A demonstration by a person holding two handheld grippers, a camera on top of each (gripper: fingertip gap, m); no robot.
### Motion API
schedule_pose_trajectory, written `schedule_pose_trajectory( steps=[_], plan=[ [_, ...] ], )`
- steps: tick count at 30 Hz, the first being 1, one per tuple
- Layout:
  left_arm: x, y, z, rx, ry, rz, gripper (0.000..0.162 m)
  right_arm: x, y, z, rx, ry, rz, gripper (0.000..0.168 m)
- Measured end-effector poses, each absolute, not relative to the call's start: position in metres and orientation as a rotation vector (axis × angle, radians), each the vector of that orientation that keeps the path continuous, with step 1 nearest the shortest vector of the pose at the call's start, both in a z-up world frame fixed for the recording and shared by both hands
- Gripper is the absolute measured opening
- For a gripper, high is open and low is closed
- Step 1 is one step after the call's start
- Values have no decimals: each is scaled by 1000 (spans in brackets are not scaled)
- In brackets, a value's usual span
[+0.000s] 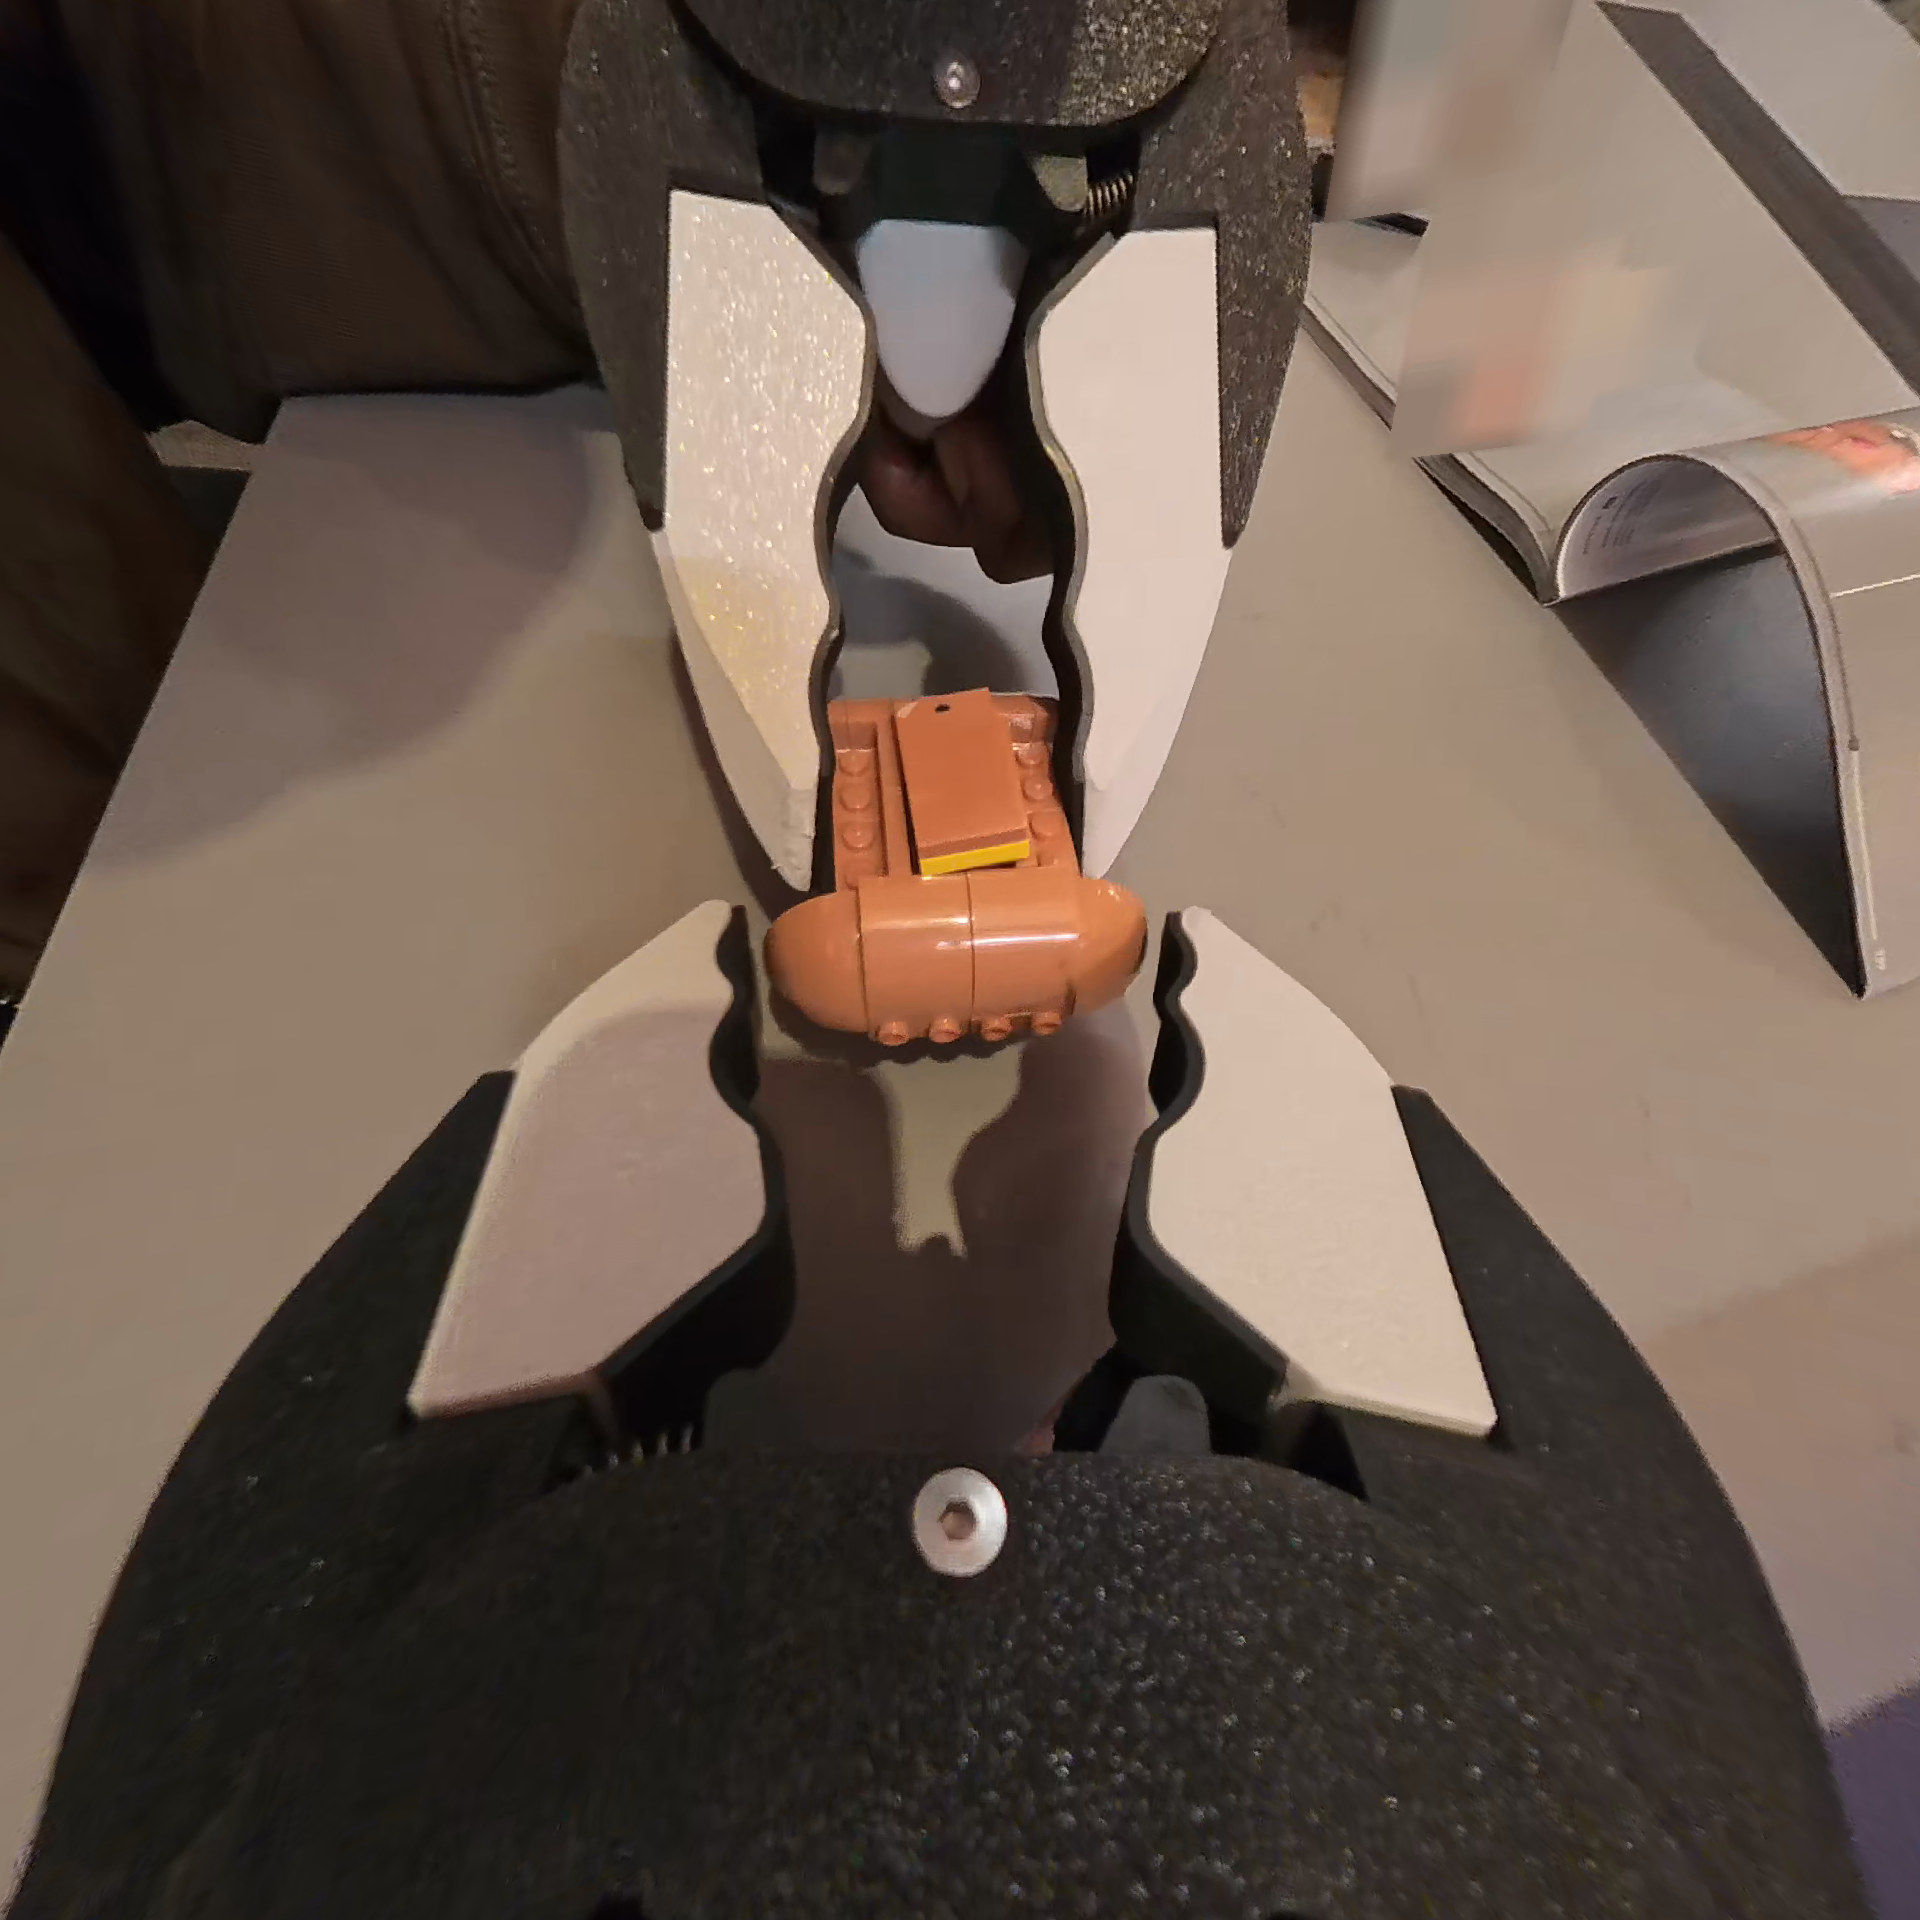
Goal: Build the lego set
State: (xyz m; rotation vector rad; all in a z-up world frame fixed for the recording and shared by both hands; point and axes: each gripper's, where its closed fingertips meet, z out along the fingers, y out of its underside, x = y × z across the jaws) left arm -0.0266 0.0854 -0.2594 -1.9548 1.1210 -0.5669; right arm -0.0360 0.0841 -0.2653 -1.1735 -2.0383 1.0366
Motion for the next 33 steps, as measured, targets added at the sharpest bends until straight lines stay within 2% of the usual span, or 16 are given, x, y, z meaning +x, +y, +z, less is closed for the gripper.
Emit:
schedule_pose_trajectory(
  steps=[2, 21, 26, 33],
  plan=[
    [-26, 85, -259, -1953, 1122, -570, 43, -36, 83, -265, -1163, -2037, 1037, 71],
    [-32, 93, -249, -1934, 1055, -529, 43, -40, 92, -251, -1110, -1926, 1055, 69],
    [-50, 109, -232, -1920, 882, -490, 43, -43, 107, -243, -1233, -1787, 1105, 75],
    [-58, 110, -208, -1866, 802, -506, 43, -46, 100, -216, -1353, -1506, 1483, 60]
  ],
)
